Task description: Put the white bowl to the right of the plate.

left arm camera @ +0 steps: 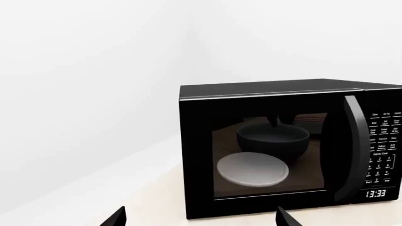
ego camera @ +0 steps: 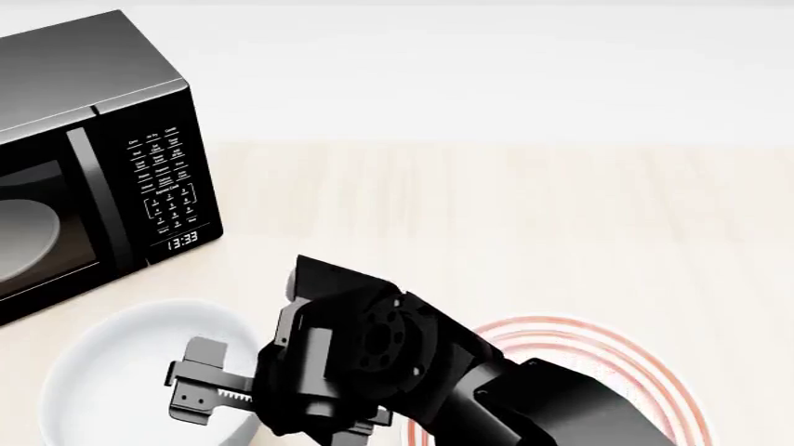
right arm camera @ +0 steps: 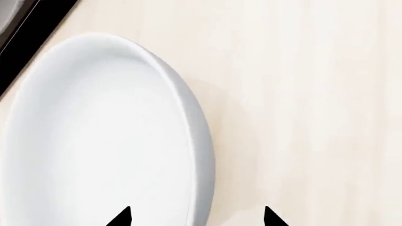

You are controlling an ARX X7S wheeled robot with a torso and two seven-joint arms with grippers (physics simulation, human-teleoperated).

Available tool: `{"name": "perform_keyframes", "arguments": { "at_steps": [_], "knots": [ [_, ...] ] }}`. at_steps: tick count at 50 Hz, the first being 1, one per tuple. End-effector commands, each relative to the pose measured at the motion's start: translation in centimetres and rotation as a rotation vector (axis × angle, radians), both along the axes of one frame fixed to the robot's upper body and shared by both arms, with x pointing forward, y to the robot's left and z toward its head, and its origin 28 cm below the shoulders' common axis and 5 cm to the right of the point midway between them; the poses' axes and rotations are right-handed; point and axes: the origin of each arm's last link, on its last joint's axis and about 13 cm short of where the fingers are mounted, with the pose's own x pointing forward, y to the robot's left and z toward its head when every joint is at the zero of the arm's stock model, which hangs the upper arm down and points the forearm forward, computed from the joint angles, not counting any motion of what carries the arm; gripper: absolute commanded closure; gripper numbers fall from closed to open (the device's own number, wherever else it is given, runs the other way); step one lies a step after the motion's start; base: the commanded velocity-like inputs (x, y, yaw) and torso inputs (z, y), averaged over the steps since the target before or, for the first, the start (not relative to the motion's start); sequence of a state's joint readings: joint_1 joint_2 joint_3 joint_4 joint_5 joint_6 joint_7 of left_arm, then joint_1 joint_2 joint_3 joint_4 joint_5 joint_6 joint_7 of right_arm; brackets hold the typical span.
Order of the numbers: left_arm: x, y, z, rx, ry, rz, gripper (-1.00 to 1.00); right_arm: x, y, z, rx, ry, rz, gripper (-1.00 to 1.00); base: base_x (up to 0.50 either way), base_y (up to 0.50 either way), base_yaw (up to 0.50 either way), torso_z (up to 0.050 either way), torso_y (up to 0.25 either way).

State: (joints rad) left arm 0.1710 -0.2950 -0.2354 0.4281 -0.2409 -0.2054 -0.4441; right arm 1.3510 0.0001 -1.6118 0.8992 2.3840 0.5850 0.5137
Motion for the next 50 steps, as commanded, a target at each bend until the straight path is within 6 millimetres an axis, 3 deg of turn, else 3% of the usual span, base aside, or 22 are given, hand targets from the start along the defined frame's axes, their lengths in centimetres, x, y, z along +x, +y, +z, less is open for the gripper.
{"name": "perform_keyframes", "arguments": {
  "at_steps": [1,24,25,40,50],
  "knots": [
    [-0.1,0.0,0.0,0.0,-0.003,-0.002,-1.0,-0.3,0.0,-0.8,-0.01,-0.003,0.01,-1.0,0.0,0.0,0.0,0.0,0.0],
    [-0.2,-0.1,0.1,0.001,-0.009,-0.005,-1.0,-0.6,0.1,-1.4,-0.022,-0.002,0.04,-1.0,0.0,0.0,0.0,0.0,0.0],
    [-0.2,-0.1,0.0,0.001,-0.009,-0.006,-1.0,-0.8,0.0,-1.5,-0.084,0.007,0.034,1.0,0.0,0.0,0.0,0.0,0.0],
    [-0.2,-0.1,0.1,-0.001,-0.008,-0.007,-1.0,-0.3,0.1,-0.6,-0.096,-0.028,0.016,1.0,0.0,0.0,0.0,0.0,0.0],
    [-0.2,-0.1,0.0,-0.001,-0.007,-0.007,-1.0,0.4,0.5,2.7,-0.162,-0.032,-0.076,1.0,0.0,0.0,0.0,0.0,0.0]
  ]
}}
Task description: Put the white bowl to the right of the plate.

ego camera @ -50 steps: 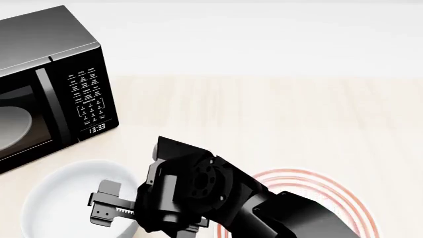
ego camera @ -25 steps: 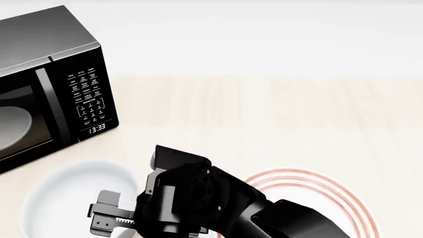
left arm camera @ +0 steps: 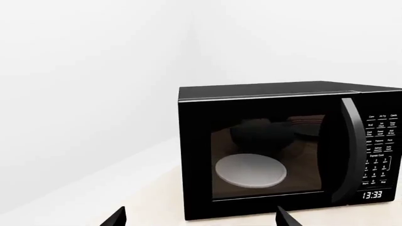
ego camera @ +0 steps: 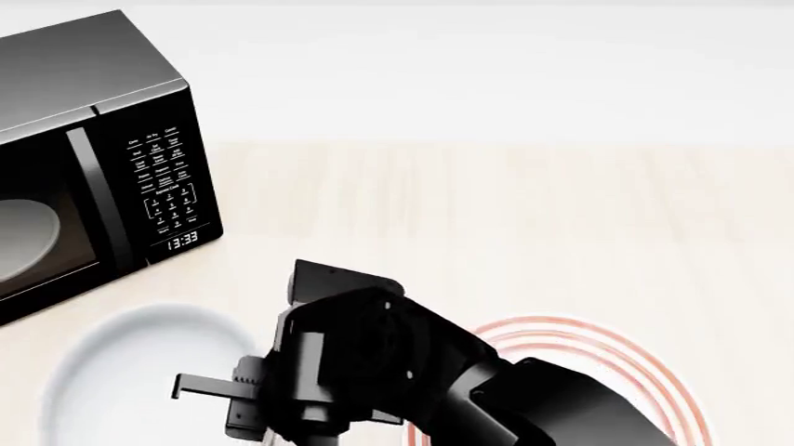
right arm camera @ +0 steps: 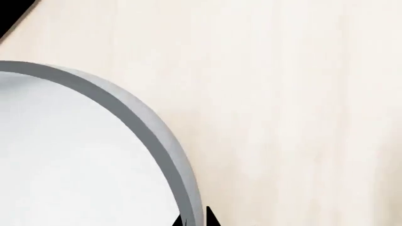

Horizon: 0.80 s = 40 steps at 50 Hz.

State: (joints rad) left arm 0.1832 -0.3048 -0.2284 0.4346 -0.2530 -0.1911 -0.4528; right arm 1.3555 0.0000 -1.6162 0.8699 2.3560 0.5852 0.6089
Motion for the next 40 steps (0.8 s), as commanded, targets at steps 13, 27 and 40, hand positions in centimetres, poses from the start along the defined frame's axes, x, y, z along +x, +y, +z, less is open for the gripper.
{"name": "perform_keyframes", "arguments": {
  "at_steps": [13,27,40],
  "knots": [
    [0.0,-0.1,0.0,0.005,0.003,-0.001,-1.0,1.9,-0.4,5.6,-0.058,-0.061,-0.138,1.0,0.0,0.0,0.0,0.0,0.0],
    [0.2,-0.1,-0.1,0.006,0.007,-0.005,-1.0,3.6,-3.5,7.3,-0.051,-0.074,-0.207,1.0,0.0,0.0,0.0,0.0,0.0],
    [0.2,-0.1,-0.1,0.008,0.009,-0.002,-1.0,5.2,-8.4,10.2,-0.038,-0.104,-0.383,1.0,0.0,0.0,0.0,0.0,0.0]
  ]
}}
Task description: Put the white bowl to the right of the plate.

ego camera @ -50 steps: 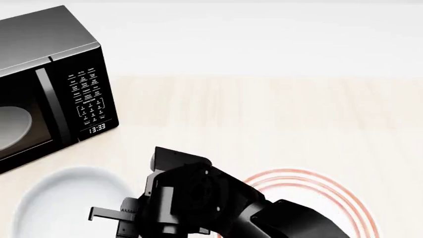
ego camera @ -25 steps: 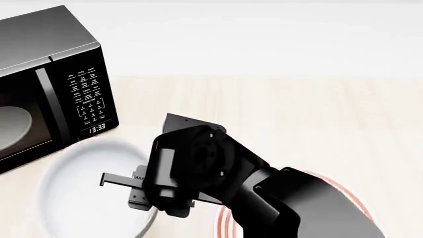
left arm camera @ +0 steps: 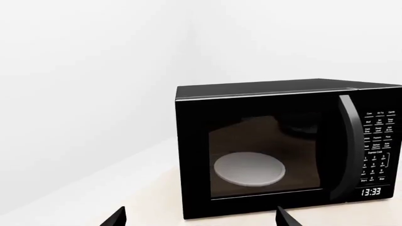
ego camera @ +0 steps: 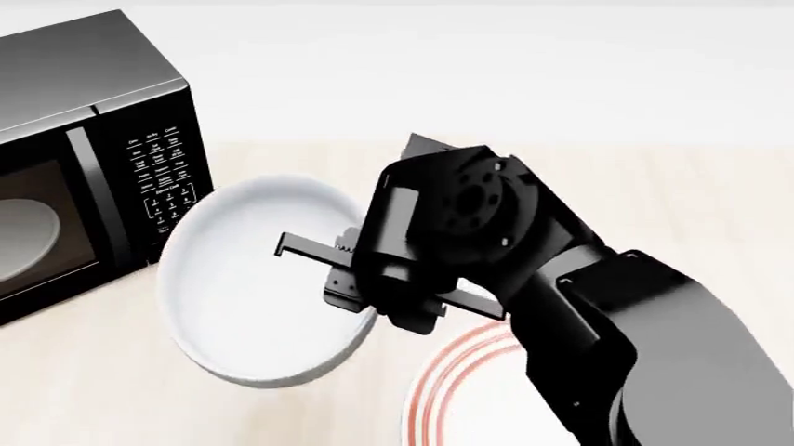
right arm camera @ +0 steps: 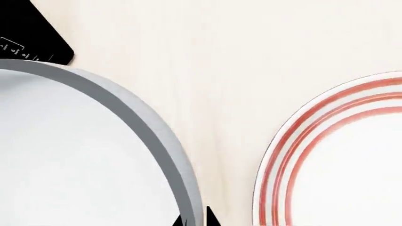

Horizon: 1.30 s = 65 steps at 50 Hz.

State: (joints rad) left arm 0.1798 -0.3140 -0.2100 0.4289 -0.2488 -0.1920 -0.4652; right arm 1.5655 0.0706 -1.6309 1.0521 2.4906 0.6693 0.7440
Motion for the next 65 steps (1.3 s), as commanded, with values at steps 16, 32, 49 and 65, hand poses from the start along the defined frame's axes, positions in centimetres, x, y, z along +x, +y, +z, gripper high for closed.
{"name": "perform_keyframes", "arguments": {
  "at_steps": [16,32,49,65],
  "knots": [
    [0.1,-0.1,-0.1,0.006,0.008,-0.002,-1.0,1.6,-7.6,4.0,0.037,-0.064,-0.249,1.0,0.0,0.0,0.0,0.0,0.001],
    [0.2,-0.2,-0.2,0.008,0.013,-0.005,-1.0,1.6,-12.8,3.5,0.049,-0.068,-0.398,1.0,0.0,0.0,0.0,0.0,0.0],
    [0.4,-0.3,-0.4,0.015,0.024,-0.011,-1.0,1.2,-17.8,2.5,0.069,-0.047,-0.551,1.0,0.0,0.0,0.0,0.0,0.001],
    [0.4,-0.4,-0.4,0.019,0.027,-0.009,-1.0,0.3,-21.8,2.1,0.094,-0.033,-0.692,1.0,0.0,0.0,0.0,0.0,0.001]
  ]
}}
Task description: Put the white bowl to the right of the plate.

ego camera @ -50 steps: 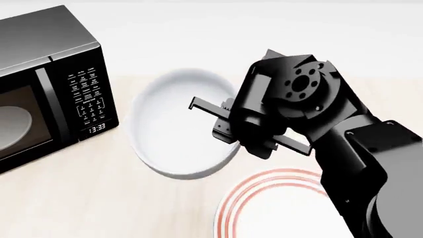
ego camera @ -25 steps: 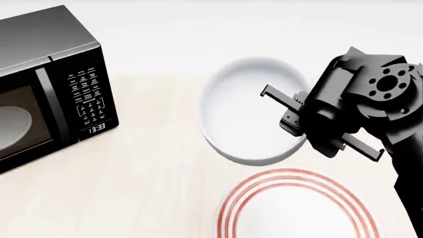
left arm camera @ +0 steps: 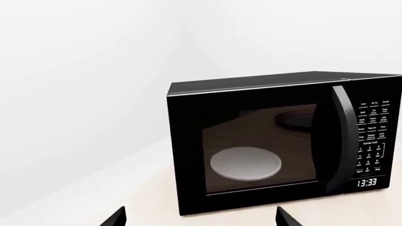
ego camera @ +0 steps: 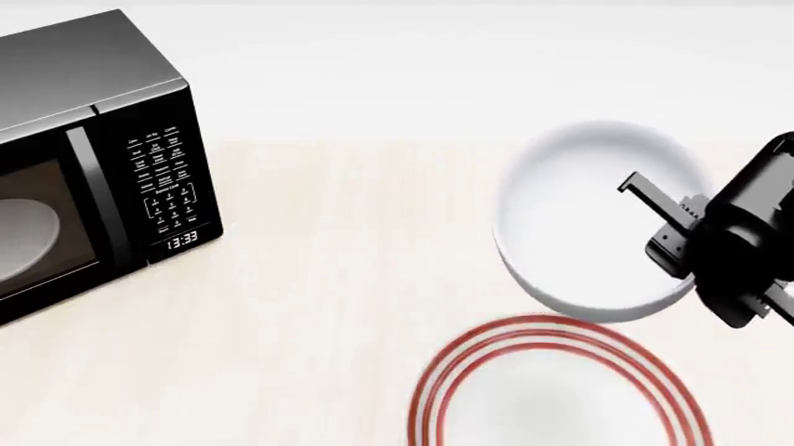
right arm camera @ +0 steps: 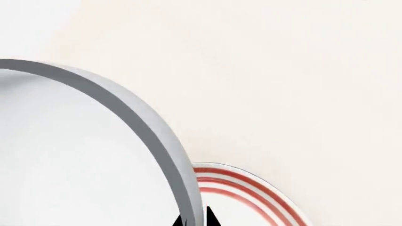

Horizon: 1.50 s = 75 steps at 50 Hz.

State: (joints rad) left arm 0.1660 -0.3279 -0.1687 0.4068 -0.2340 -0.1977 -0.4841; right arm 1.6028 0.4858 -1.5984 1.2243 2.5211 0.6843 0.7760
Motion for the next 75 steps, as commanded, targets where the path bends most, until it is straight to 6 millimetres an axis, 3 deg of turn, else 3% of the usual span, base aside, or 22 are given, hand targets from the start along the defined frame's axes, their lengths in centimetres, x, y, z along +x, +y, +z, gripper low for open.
{"name": "perform_keyframes", "arguments": {
  "at_steps": [1,14,27,36,62,75],
  "knots": [
    [0.0,-0.1,0.0,0.004,0.004,-0.001,-1.0,-0.7,-3.3,-0.1,0.05,-0.018,-0.119,1.0,0.0,0.0,0.0,0.0,0.0],
    [0.2,-0.2,-0.2,0.015,0.015,0.0,-1.0,-3.0,-6.5,-1.1,0.098,-0.007,-0.238,1.0,0.0,0.0,0.0,0.0,0.0],
    [0.3,-0.3,-0.2,0.017,0.018,-0.002,-1.0,-3.9,-9.3,-2.3,0.195,0.009,-0.326,1.0,0.0,0.0,0.0,0.0,0.001],
    [0.3,-0.4,-0.3,0.019,0.021,-0.004,-1.0,-5.8,-10.8,-2.0,0.209,-0.009,-0.377,1.0,0.0,0.0,0.0,0.0,0.0],
    [0.3,-0.5,-0.3,0.024,0.022,-0.003,-1.0,-7.6,-13.0,-3.2,0.212,-0.002,-0.454,1.0,0.0,0.0,0.0,0.001,0.0],
    [0.4,-0.5,-0.3,0.026,0.025,-0.004,-1.0,-8.4,-14.9,-5.4,0.228,0.013,-0.507,1.0,0.0,0.0,0.0,0.0,0.001]
  ]
}}
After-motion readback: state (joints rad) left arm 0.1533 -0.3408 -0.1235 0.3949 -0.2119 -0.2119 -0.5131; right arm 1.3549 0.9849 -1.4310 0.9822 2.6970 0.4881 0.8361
